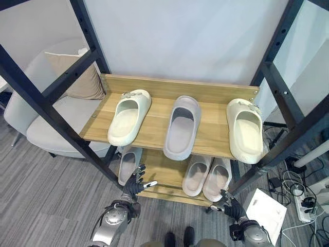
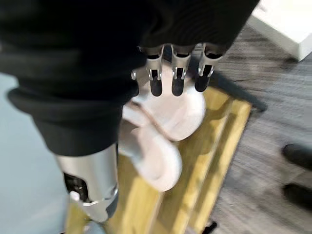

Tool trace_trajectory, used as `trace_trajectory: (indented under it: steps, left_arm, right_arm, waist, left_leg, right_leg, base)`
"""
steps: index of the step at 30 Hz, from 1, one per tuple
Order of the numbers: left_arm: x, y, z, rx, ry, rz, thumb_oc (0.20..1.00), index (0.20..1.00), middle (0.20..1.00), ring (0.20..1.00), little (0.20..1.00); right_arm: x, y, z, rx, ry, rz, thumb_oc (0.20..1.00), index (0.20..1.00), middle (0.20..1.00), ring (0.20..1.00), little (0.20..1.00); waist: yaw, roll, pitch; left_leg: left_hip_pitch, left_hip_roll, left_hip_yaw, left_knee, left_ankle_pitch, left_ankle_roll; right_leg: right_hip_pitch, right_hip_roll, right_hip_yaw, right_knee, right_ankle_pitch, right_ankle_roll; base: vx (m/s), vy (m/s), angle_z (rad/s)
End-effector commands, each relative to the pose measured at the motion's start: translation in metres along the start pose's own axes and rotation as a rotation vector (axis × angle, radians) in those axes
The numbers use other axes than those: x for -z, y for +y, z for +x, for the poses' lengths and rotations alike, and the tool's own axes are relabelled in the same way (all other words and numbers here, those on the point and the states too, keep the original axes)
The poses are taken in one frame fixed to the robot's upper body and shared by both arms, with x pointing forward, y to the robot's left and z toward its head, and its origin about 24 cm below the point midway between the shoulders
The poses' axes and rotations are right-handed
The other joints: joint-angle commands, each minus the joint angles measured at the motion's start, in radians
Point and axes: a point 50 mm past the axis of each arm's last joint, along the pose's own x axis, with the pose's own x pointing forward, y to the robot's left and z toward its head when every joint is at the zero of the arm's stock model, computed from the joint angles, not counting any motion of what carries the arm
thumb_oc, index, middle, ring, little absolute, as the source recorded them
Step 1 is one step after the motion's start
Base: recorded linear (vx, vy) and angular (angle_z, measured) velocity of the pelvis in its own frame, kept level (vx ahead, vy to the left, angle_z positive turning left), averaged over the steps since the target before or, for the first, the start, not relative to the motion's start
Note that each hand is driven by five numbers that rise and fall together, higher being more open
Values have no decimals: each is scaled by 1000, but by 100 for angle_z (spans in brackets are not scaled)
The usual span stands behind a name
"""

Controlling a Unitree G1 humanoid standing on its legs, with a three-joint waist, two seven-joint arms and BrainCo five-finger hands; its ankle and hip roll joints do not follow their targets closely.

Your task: Arrange the slippers neatly on the shoe rack.

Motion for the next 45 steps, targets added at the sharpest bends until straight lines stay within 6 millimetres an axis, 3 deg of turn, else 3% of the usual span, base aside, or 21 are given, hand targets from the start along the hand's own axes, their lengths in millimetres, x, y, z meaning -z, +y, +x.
trace_trajectory:
  steps: [1, 2, 4, 11, 14, 15, 18, 21, 25, 29, 31, 33, 34, 35, 37, 38, 42, 45]
  left_arm:
    - [-22, -13, 4, 63, -116, 5, 1000, 1000, 1000, 1000, 1000]
    - [-22, -17, 4, 86, -115, 38, 1000, 1000, 1000, 1000, 1000]
    - [-23, -18, 4, 96, -120, 45, 1000, 1000, 1000, 1000, 1000]
    - [-19, -15, 4, 80, -99, 53, 1000, 1000, 1000, 1000, 1000]
    - [-18, -14, 3, 75, -101, 70, 1000, 1000, 1000, 1000, 1000]
    - [-18, -16, 3, 82, -106, 90, 1000, 1000, 1000, 1000, 1000]
    - [-17, -19, 4, 90, -105, 111, 1000, 1000, 1000, 1000, 1000]
    - [-17, -21, 5, 46, -115, 115, 1000, 1000, 1000, 1000, 1000]
    - [-19, -22, 4, 1, -155, 145, 1000, 1000, 1000, 1000, 1000]
    - [-20, -23, 0, 4, -175, 166, 1000, 1000, 1000, 1000, 1000]
    - [-21, -25, 1, -6, -176, 159, 1000, 1000, 1000, 1000, 1000]
    - [-22, -28, 2, -11, -182, 145, 1000, 1000, 1000, 1000, 1000]
    - [-23, -32, 3, -11, -181, 133, 1000, 1000, 1000, 1000, 1000]
    - [-24, -32, 4, -13, -183, 134, 1000, 1000, 1000, 1000, 1000]
    - [-24, -35, 5, -12, -177, 111, 1000, 1000, 1000, 1000, 1000]
    - [-24, -35, 5, -14, -175, 104, 1000, 1000, 1000, 1000, 1000]
    - [-23, -34, 6, -11, -166, 81, 1000, 1000, 1000, 1000, 1000]
    - [-21, -29, 6, -8, -156, 62, 1000, 1000, 1000, 1000, 1000]
  right_arm:
    - [-17, -17, -1, 43, -92, -9, 1000, 1000, 1000, 1000, 1000]
    - [-15, -17, -1, 50, -84, 8, 1000, 1000, 1000, 1000, 1000]
    - [-14, -13, 0, 41, -80, 10, 1000, 1000, 1000, 1000, 1000]
    - [-21, 0, 2, -13, -104, -96, 1000, 1000, 1000, 1000, 1000]
    - [-46, 4, -1, -36, -224, -269, 1000, 1000, 1000, 1000, 1000]
    - [-67, 10, -6, -75, -334, -383, 1000, 1000, 1000, 1000, 1000]
    - [-96, 23, -20, -128, -498, -533, 1000, 1000, 1000, 1000, 1000]
    - [-131, 26, -52, -32, -755, -703, 1000, 1000, 1000, 1000, 1000]
    - [-145, 16, -97, 165, -1018, -871, 1000, 1000, 1000, 1000, 1000]
    - [-159, 16, -106, 296, -1173, -918, 1000, 1000, 1000, 1000, 1000]
    - [-176, 16, -112, 395, -1290, -887, 1000, 1000, 1000, 1000, 1000]
    - [-188, 20, -111, 433, -1349, -838, 1000, 1000, 1000, 1000, 1000]
    - [-216, 25, -110, 511, -1460, -750, 1000, 1000, 1000, 1000, 1000]
    - [-217, 25, -110, 512, -1462, -749, 1000, 1000, 1000, 1000, 1000]
    - [-259, 29, -111, 632, -1596, -688, 1000, 1000, 1000, 1000, 1000]
    - [-267, 30, -111, 649, -1615, -678, 1000, 1000, 1000, 1000, 1000]
    - [-295, 33, -99, 662, -1622, -646, 1000, 1000, 1000, 1000, 1000]
    - [-311, 34, -69, 641, -1501, -651, 1000, 1000, 1000, 1000, 1000]
  waist:
    - [-34, 11, -10]
    - [-49, 27, -30]
    - [-52, 33, -40]
    - [-32, 25, -45]
    - [-27, 20, -43]
    - [-25, 17, -43]
    - [-27, 13, -47]
    - [-44, 18, -47]
    - [-75, 27, -53]
    - [-74, 34, -67]
    - [-68, 37, -75]
    - [-64, 38, -79]
    - [-48, 40, -89]
    - [-50, 38, -86]
    - [-23, 36, -94]
    - [-16, 35, -96]
    - [15, 25, -99]
    - [57, 10, -95]
  left_leg:
    - [59, 77, 0, -104, -81, -15]
    - [95, 80, 11, -171, -69, -11]
    - [102, 76, 21, -171, -72, -7]
    - [134, 77, 60, -171, -92, 5]
    - [135, 78, 64, -171, -93, 9]
    - [136, 79, 67, -171, -95, 11]
    - [136, 81, 71, -171, -97, 14]
    - [139, 81, 86, -171, -103, 17]
    - [141, 84, 109, -171, -108, 18]
    - [149, 87, 113, -171, -118, 16]
    - [153, 86, 113, -171, -120, 15]
    - [154, 86, 111, -171, -120, 16]
    - [157, 85, 106, -171, -121, 18]
    - [154, 84, 106, -171, -116, 19]
    - [155, 81, 95, -171, -117, 23]
    - [154, 80, 91, -171, -117, 24]
    - [150, 75, 75, -171, -116, 26]
    - [142, 70, 57, -171, -115, 28]
  right_leg:
    - [126, -4, 5, -6, -164, 98]
    - [126, -1, 5, -16, -158, 105]
    - [128, -7, 14, -28, -146, 112]
    - [136, -13, 44, -28, -139, 125]
    - [133, -11, 49, -28, -136, 130]
    - [132, -10, 51, -28, -135, 133]
    - [130, -11, 54, -28, -135, 136]
    - [127, -10, 67, -28, -134, 142]
    - [117, -10, 86, -28, -126, 154]
    - [122, -11, 86, -28, -131, 160]
    - [126, -12, 83, -28, -133, 162]
    - [128, -13, 80, -28, -134, 161]
    - [132, -16, 74, -28, -136, 159]
    - [130, -16, 74, -28, -133, 158]
    - [135, -20, 64, -28, -134, 155]
    - [136, -20, 62, -28, -134, 154]
    - [137, -22, 50, -28, -133, 152]
    - [135, -23, 36, -28, -133, 152]
  base:
    - [64, 200, -13]
    - [69, 209, 1]
    - [45, 153, -2]
    - [14, 58, -16]
    - [-37, 37, -2]
    - [-35, 39, -2]
    - [-23, 42, -1]
    - [-17, 63, -2]
    - [-10, 55, -27]
    - [23, 28, -20]
    - [3, 7, 2]
    - [5, 22, 4]
    - [-12, 28, 4]
    - [-13, 35, 7]
    - [-1, 45, 12]
    - [13, 43, 15]
    - [25, 37, 17]
    - [57, 41, 16]
